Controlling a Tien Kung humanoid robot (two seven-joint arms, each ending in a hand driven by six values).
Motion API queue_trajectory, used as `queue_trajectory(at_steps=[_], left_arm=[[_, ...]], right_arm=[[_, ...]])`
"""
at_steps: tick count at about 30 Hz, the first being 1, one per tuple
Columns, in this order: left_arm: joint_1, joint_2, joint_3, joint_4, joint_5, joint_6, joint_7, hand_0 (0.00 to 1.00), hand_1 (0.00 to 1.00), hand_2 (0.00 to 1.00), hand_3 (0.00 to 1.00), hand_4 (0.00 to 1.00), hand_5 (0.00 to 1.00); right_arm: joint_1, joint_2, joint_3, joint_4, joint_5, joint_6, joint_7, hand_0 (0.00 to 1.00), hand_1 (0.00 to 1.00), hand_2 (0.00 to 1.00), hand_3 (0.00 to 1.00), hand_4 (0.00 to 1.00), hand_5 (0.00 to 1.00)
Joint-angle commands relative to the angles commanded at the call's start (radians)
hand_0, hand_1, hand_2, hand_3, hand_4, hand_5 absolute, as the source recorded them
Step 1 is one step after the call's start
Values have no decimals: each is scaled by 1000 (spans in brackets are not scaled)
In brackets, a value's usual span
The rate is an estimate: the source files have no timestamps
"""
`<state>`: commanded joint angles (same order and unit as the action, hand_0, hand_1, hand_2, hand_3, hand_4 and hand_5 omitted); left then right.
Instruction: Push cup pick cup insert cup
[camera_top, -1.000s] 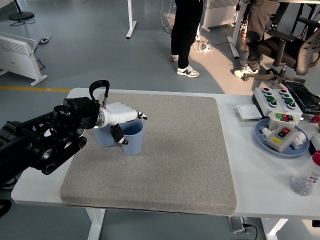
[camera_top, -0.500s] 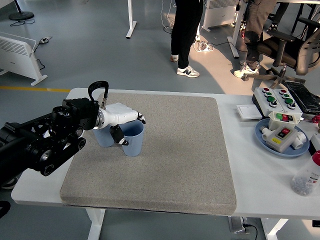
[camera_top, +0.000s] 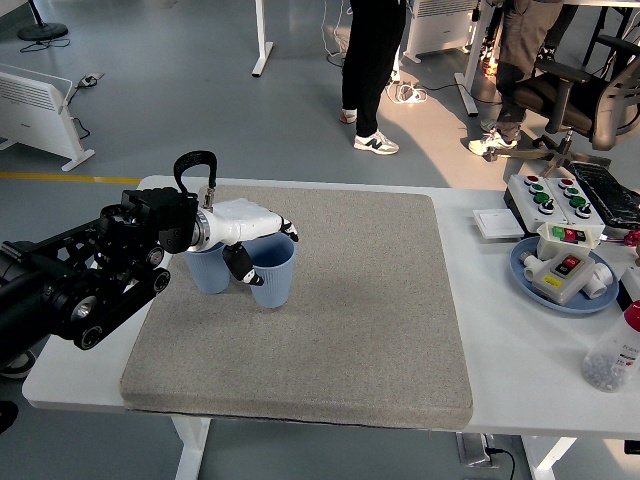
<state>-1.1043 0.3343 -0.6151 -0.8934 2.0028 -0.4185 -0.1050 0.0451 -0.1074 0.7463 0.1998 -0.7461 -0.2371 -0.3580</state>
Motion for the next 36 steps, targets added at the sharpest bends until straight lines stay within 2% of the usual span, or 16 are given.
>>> queue_trajectory(at_steps=[2, 6, 11, 17, 21, 30, 36], left_arm=[[0, 17, -35, -53, 8, -28, 9, 484, 496, 500, 454, 437, 2], [-15, 42, -72, -117, 8, -65, 16, 484, 496, 500, 454, 437, 2], [-52, 63, -96, -130, -17, -113, 22, 489, 501, 505, 468, 446, 2], [-103, 100, -129, -68, -22, -138, 26, 494, 499, 501, 466, 445, 2], [-120, 110, -145, -22, -9, -154, 31, 495, 503, 500, 469, 456, 2], [-136, 136, -175, 39, 12, -174, 38, 497, 503, 498, 469, 457, 2], [-135, 143, -178, 59, 8, -176, 38, 498, 503, 497, 466, 456, 2]], right_arm=[[-2, 1, -1, 0, 3, -1, 0, 529, 505, 558, 556, 136, 806], [-5, 2, 2, 0, 3, -1, -1, 529, 505, 558, 556, 136, 806], [-9, 2, 13, 0, -11, 1, -6, 529, 505, 558, 556, 137, 807], [-14, 1, 16, 2, -16, 1, -9, 529, 506, 557, 555, 137, 808], [-14, 2, 22, 2, -22, 1, -11, 529, 505, 557, 555, 137, 809], [-15, 2, 25, 2, -24, 0, -12, 529, 505, 558, 555, 135, 810], [-12, 2, 22, 2, -21, 0, -10, 529, 505, 558, 555, 134, 811]])
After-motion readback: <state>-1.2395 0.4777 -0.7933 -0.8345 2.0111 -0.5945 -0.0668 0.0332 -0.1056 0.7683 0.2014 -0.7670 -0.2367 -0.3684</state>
